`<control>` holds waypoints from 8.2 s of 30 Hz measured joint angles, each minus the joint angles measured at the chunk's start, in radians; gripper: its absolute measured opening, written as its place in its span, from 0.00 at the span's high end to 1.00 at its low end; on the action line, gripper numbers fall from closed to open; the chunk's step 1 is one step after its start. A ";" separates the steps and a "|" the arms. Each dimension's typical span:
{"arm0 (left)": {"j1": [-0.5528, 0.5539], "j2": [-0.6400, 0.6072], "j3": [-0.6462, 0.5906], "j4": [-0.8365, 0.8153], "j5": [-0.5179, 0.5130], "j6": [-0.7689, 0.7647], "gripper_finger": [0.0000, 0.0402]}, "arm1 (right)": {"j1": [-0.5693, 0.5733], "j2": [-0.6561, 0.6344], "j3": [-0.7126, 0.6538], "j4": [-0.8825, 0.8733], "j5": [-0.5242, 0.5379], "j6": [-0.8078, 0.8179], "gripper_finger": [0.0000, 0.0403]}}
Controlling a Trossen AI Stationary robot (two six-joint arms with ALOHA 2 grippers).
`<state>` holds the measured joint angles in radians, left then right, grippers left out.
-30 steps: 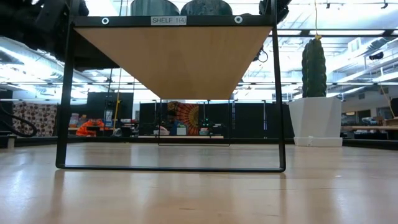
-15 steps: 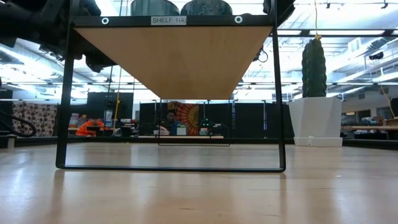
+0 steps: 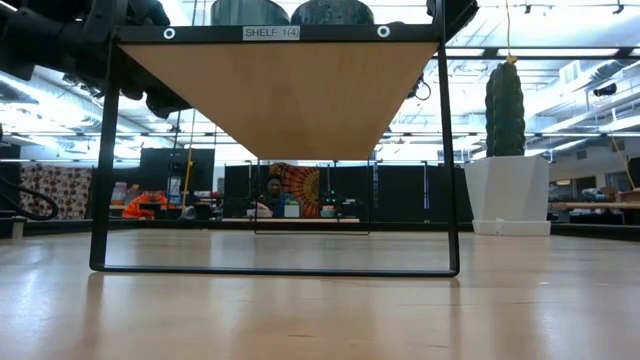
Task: Place coffee mugs
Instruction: Adjust the blue mug, then put the green mug on the shelf
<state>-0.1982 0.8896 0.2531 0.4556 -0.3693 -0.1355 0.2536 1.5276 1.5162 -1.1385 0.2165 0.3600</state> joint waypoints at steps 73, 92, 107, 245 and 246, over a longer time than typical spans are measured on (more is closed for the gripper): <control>-0.031 -0.288 0.000 -0.358 0.120 0.041 0.34 | 0.739 -0.090 -0.387 -0.014 -0.462 1.007 0.55; -0.031 -0.288 0.000 -0.356 0.190 -0.043 0.34 | 0.793 -0.090 -0.491 -0.065 -0.450 1.004 0.54; -0.031 -0.288 0.000 -0.356 0.192 -0.063 0.34 | 0.893 -0.090 -0.491 -0.037 -0.350 1.088 0.55; -0.031 -0.288 0.000 -0.427 0.218 -0.220 0.34 | 0.058 0.248 0.252 -0.119 -0.162 -0.019 0.67; -0.031 -0.288 0.000 -0.427 0.218 -0.220 0.34 | 0.058 0.248 0.252 -0.119 -0.162 -0.020 0.64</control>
<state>-0.2287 0.6018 0.2531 0.0288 -0.1516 -0.3553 0.3119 1.7752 1.7683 -1.2575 0.0547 0.3405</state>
